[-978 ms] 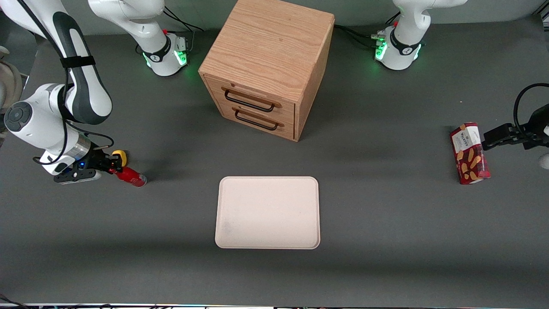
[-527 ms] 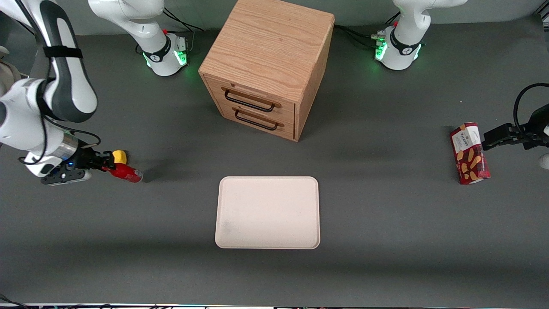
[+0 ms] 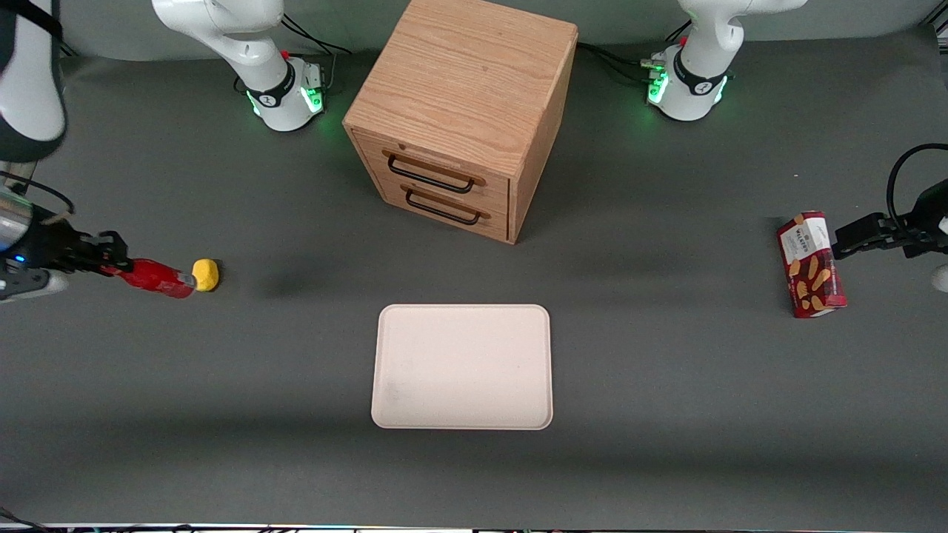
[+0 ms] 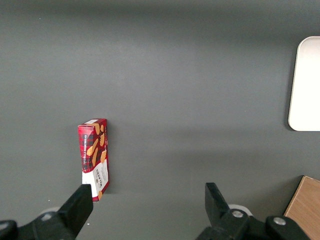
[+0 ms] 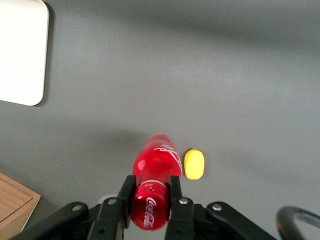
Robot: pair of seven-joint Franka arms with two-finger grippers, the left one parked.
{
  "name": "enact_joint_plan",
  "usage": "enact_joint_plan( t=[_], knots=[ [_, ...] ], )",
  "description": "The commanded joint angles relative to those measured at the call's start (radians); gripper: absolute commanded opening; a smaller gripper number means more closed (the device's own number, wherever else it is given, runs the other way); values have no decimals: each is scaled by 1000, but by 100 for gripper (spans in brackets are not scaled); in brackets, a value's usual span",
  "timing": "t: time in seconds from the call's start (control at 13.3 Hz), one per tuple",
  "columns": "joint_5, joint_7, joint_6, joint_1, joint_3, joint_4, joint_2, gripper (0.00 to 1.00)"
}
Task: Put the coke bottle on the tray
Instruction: 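Lift the bottle and pull it back toward the right arm, then carry the held bottle over the white tray and lower it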
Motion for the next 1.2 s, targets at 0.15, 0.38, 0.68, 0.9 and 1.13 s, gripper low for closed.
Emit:
enact_joint_plan(
  t=[0.15,0.38,0.68,0.9,1.13],
  knots=[
    [-29,-24,-206,2,0,236,9,0],
    [-33,-25,-260,2,1,290,9,0],
    [-21,-10,-274,25,9,340,39,0],
    [-21,89,-276,135,10,431,125,0],
    [-21,241,-286,257,9,523,203,0]
  ],
)
